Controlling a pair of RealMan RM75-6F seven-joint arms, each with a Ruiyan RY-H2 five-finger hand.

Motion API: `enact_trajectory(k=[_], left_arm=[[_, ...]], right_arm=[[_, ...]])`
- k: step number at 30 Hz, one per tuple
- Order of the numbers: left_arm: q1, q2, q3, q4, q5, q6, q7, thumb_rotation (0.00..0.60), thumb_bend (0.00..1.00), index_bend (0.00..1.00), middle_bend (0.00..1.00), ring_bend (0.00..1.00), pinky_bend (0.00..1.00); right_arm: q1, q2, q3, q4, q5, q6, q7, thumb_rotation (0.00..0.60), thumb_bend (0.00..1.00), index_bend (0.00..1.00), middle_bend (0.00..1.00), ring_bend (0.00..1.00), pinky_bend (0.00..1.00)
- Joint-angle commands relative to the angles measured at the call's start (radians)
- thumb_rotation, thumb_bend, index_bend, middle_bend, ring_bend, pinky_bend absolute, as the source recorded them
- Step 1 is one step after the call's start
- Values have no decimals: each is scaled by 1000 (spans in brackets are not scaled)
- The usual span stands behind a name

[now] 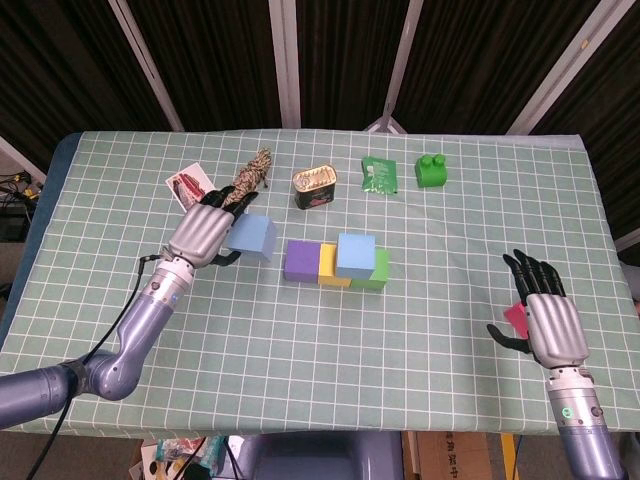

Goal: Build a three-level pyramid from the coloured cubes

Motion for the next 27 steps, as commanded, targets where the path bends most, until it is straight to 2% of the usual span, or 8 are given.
enact_trajectory(k=[1,6,12,21,27], left_arm=[[-34,-20,-21,25,-34,-32,-32,600,391,51,376,77,149],[-69,-39,-39,32,-84,-39,-52,600,390,51,380,77,149],[-124,-32,-33,26,-159,-54,3,600,390,51,387,77,149],[-221,7,12,-15,-332,-42,150,600,390,51,387,77,149],[-268,20,30,-34,-416,-20,204,600,390,51,386,77,149]], right_arm=[[0,-1,1,3,5,-4,4,600,226,0,0,0,0],[-1,-1,4,6,10,-11,17,600,226,0,0,0,0],[0,1,10,8,24,-23,34,600,226,0,0,0,0],[0,7,17,7,33,-33,53,600,226,0,0,0,0],[-1,11,19,0,28,-32,61,600,226,0,0,0,0]])
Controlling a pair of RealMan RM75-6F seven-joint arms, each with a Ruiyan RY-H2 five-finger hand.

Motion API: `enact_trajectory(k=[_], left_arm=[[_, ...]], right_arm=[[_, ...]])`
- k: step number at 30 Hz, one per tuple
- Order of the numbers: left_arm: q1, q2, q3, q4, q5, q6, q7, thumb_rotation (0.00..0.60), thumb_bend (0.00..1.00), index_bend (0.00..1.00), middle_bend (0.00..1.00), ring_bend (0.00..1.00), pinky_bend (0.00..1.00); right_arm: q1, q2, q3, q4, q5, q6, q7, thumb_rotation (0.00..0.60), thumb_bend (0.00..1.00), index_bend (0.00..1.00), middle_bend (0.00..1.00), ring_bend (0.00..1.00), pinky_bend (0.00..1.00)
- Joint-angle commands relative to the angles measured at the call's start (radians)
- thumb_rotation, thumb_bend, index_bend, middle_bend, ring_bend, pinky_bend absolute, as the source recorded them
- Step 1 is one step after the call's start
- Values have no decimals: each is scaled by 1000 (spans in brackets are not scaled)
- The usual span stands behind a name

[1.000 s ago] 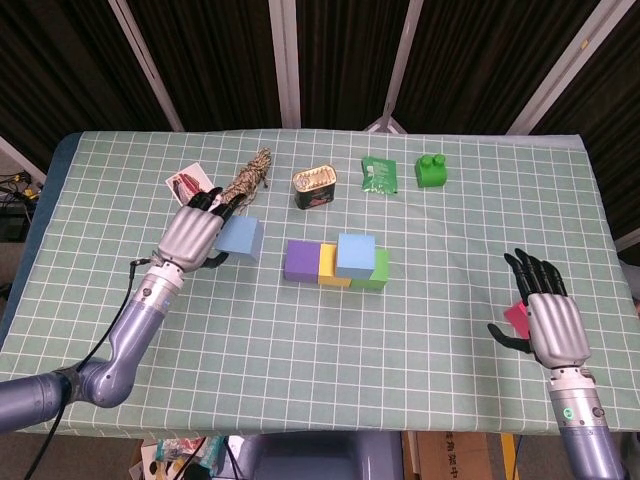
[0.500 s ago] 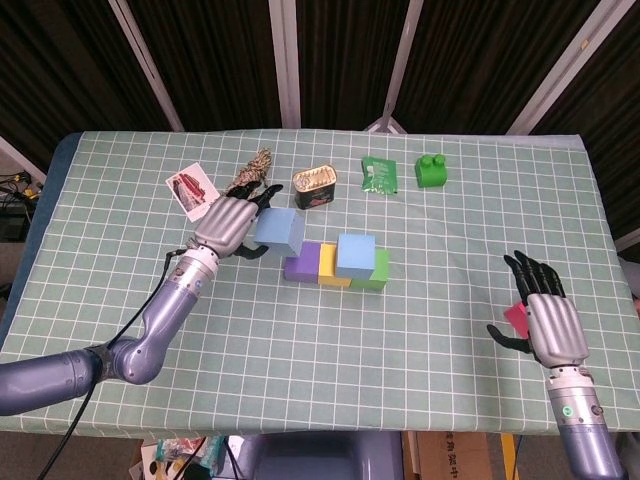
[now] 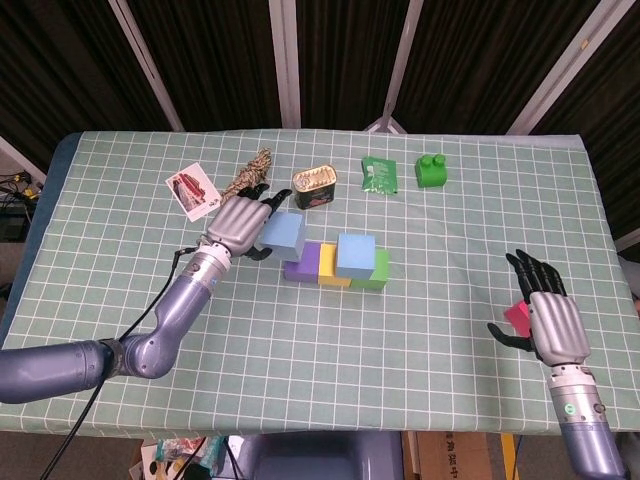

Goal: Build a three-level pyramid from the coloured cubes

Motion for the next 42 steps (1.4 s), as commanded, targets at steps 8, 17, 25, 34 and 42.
enact_trajectory(k=[8,17,25,34,42], left_arm=[[-84,3,28,-26,-91,32,61,600,389,51,386,77,149],[-135,-34,52,-7,-144,59,93,600,390,51,387,77,149],[-169,-76,66,20,-166,72,111,600,389,52,388,77,149],[-202,-117,70,55,-184,78,125,600,389,53,391,77,149],[-229,-133,74,67,-205,90,154,600,389,53,396,78,149]], right_arm=[[-2,6,3,-5,-3,-3,14,600,227,0,0,0,0],[-5,14,4,-10,-6,-7,30,600,226,0,0,0,0],[-4,15,4,-7,-3,-16,38,600,226,0,0,0,0],[-1,15,6,-3,6,-24,45,600,226,0,0,0,0],[0,15,6,-1,9,-31,49,600,226,0,0,0,0]])
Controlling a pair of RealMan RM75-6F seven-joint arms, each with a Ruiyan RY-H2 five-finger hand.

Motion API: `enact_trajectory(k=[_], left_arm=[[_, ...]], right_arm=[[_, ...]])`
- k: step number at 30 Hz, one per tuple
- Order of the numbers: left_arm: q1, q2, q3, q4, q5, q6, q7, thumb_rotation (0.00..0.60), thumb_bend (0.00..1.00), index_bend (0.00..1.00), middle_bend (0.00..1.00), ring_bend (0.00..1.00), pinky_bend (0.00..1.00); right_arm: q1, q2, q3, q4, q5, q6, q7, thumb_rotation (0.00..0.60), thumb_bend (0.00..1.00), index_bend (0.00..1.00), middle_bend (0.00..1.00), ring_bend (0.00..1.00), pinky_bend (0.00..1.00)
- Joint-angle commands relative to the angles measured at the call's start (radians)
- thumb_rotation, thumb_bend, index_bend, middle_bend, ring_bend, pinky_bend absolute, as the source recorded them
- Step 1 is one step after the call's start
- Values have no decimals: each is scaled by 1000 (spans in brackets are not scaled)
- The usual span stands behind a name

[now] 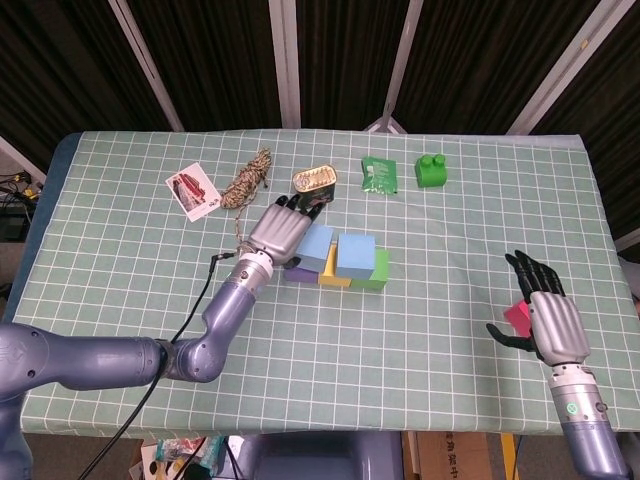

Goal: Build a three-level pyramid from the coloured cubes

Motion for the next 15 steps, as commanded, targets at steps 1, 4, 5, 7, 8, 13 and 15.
enact_trajectory(k=[1,4,5,7,8,13,15], left_arm=[[-8,-3,3,0,-10,3,11,600,389,53,397,77,149],[-18,-6,6,-1,-15,9,25,600,389,53,403,81,149],[-21,-7,7,-2,-17,12,28,600,389,53,405,83,149],[-25,-8,10,-3,-21,17,36,600,389,53,405,83,149],[-27,-8,12,-4,-23,20,42,600,389,53,405,83,149],[-32,-11,16,-6,-30,34,52,600,389,53,405,83,149],[-35,-14,19,-5,-30,38,60,600,389,53,405,83,149]], right_arm=[[0,0,0,1,0,-1,2,600,226,0,0,0,0],[0,0,0,-1,-1,-2,4,600,226,0,0,0,0],[0,1,0,-1,-2,-2,4,600,226,0,0,0,0],[0,1,0,-2,-2,-2,5,600,226,0,0,0,0],[0,2,0,-2,-3,-2,6,600,226,0,0,0,0],[-1,2,0,-3,-3,-1,8,600,226,0,0,0,0],[-1,2,0,-3,-4,-2,8,600,226,0,0,0,0]])
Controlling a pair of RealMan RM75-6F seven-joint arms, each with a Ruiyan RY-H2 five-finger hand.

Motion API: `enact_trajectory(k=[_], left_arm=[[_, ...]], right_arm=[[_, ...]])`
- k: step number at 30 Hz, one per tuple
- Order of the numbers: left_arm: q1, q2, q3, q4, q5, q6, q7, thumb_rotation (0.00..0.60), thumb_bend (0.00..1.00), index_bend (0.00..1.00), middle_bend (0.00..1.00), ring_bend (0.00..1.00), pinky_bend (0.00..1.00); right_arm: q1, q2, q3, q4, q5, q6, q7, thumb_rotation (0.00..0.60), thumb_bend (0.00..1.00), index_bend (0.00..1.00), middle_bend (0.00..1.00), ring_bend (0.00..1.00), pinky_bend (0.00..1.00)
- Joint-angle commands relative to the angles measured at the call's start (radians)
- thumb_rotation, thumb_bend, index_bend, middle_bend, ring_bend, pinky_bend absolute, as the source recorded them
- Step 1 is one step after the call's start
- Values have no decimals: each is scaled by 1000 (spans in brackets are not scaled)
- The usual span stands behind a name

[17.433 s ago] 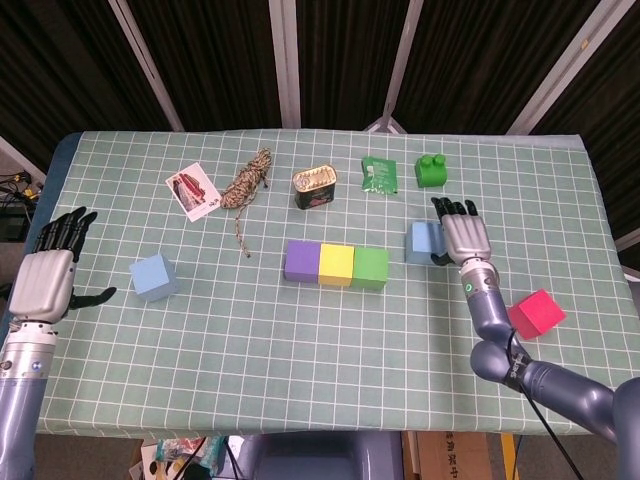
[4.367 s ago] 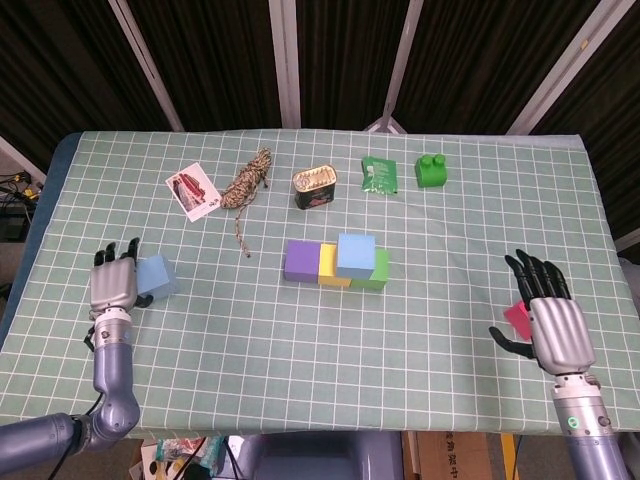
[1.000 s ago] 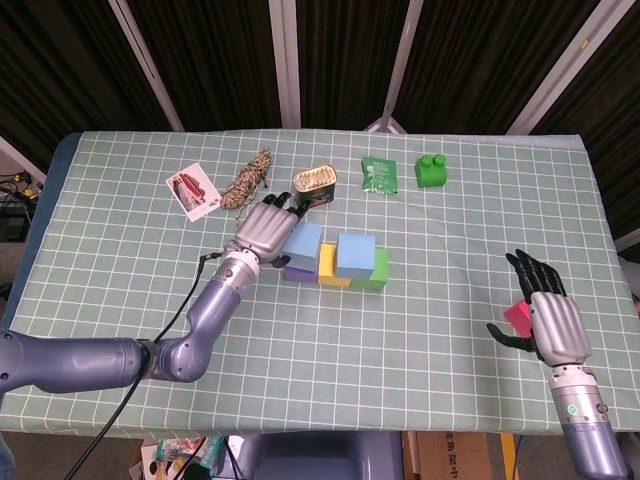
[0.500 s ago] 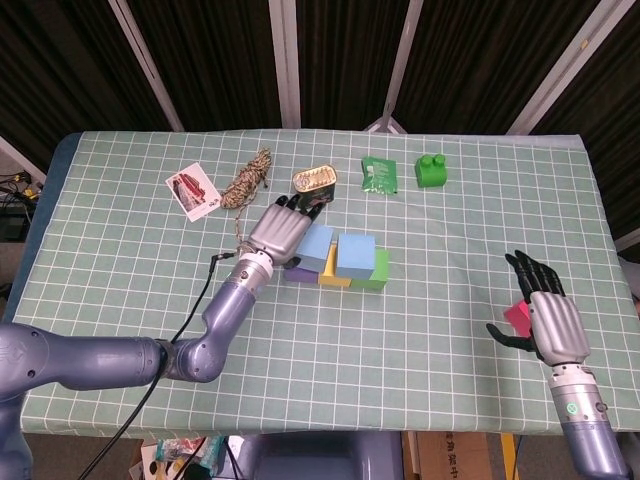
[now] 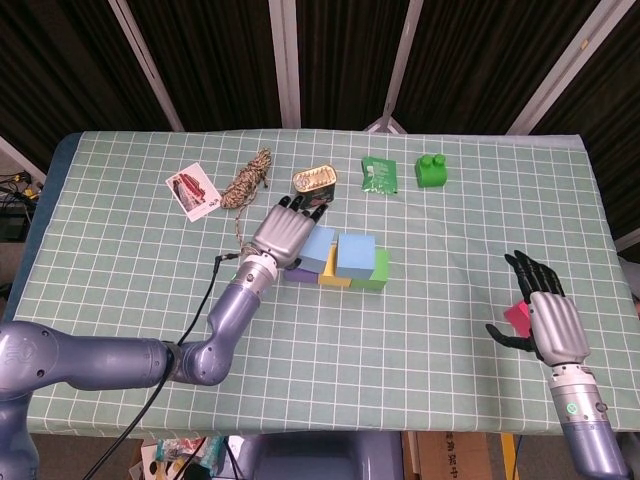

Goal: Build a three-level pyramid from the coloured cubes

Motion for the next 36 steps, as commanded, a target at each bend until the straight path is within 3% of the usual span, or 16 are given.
enact_trajectory(k=[1,36], left_arm=[[-4,-4,4,1,1,6,8,600,389,53,405,83,149],[-8,-73,-22,34,-20,57,34,600,389,64,425,84,149]], right_arm=[[0,0,-1,0,-1,-1,-1,600,226,0,0,0,0],[4,-6,-4,9,8,-15,0,600,226,0,0,0,0]])
